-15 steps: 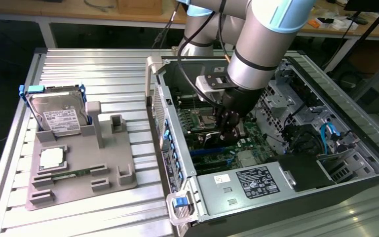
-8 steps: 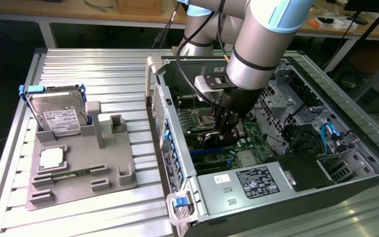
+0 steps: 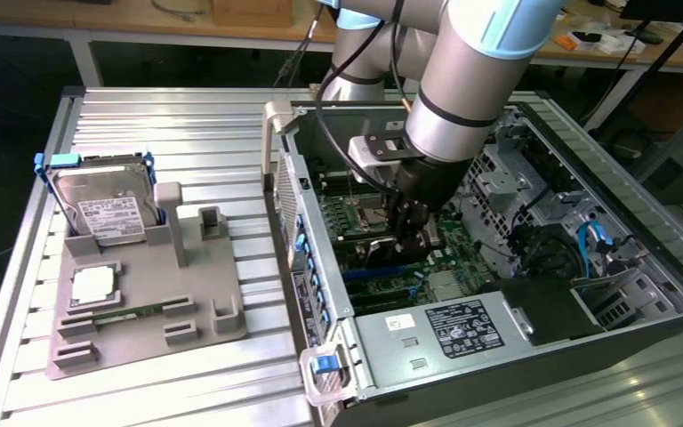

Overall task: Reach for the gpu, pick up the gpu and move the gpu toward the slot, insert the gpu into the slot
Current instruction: 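Insert the gpu into the slot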

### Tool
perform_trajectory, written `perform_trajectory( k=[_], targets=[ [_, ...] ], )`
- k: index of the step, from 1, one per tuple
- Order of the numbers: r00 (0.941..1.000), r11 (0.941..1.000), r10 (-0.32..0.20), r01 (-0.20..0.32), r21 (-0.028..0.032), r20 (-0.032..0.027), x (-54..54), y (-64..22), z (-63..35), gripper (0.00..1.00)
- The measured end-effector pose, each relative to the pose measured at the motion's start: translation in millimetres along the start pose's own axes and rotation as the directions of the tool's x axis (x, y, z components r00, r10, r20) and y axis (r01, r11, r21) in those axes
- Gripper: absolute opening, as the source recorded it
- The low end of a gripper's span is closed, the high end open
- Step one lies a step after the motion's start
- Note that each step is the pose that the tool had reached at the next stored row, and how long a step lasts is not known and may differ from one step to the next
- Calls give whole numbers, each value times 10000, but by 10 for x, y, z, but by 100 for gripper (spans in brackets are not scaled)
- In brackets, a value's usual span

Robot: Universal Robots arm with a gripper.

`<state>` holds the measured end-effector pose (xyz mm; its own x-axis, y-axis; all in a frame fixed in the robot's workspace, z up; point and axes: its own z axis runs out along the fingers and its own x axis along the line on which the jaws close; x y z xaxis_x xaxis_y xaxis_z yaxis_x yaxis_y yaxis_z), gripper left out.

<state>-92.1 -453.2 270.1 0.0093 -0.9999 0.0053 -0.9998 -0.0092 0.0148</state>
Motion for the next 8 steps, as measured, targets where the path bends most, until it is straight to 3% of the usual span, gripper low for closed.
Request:
perform_trajectory(
  k=[8],
  targets=[
    [9998, 9999, 172, -172, -3, 28, 1, 3, 1, 27]
  ],
)
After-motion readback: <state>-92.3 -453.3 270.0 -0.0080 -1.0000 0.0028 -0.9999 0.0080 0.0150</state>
